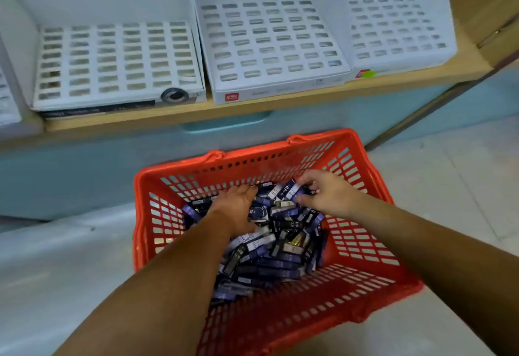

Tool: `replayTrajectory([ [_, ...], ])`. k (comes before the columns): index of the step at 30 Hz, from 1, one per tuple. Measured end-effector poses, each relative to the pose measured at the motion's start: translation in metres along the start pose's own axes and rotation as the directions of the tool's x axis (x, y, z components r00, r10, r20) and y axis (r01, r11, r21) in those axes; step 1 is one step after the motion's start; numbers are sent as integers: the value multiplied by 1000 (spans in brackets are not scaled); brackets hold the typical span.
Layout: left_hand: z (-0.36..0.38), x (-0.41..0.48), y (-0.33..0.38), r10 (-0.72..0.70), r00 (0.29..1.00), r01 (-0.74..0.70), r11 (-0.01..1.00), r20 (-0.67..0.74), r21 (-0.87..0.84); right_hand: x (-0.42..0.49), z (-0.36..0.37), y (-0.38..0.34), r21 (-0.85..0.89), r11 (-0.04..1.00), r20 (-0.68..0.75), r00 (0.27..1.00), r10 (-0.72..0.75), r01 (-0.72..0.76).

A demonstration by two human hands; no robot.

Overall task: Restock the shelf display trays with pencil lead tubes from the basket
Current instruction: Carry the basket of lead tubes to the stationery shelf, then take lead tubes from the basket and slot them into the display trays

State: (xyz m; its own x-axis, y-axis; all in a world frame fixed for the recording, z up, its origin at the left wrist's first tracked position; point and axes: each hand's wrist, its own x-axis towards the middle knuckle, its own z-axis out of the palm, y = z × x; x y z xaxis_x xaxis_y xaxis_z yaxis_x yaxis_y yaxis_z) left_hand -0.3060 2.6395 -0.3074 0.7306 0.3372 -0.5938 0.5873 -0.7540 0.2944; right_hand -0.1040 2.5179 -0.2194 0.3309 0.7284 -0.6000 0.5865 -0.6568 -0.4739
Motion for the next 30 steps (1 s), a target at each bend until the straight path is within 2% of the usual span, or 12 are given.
replayTrajectory([
  [6, 3, 13, -2, -26, 1000, 27, 998, 8, -59, 17, 17, 4, -313, 948, 127, 992, -20, 59],
  [11, 35, 13, -4, -93, 994, 96, 994, -58, 60, 71, 48, 10, -450, 879, 230, 971, -58, 159],
  [14, 32, 16, -8, -137, 989, 138, 990, -48, 34, 86, 69, 15, -566, 799, 323, 946, -12, 203],
  [17, 32, 19, -5, -135, 988, 139, 989, -78, 42, 89, 74, 29, -647, 721, 327, 944, -34, 250],
  [22, 33, 22, -6, -170, 980, 175, 984, -101, 43, 98, 57, 48, -614, 707, 353, 923, -151, 350],
  [24, 30, 24, -1, -169, 981, 175, 982, -91, 75, 98, 51, 55, -571, 732, 323, 922, -214, 370],
  [27, 34, 24, 14, -170, 985, 174, 972, -39, 155, 98, 47, 56, -503, 783, 323, 919, -223, 367],
  [30, 40, 29, 30, -195, 979, 198, 979, -60, 43, 100, 49, 52, -434, 831, 349, 915, -202, 349],
])
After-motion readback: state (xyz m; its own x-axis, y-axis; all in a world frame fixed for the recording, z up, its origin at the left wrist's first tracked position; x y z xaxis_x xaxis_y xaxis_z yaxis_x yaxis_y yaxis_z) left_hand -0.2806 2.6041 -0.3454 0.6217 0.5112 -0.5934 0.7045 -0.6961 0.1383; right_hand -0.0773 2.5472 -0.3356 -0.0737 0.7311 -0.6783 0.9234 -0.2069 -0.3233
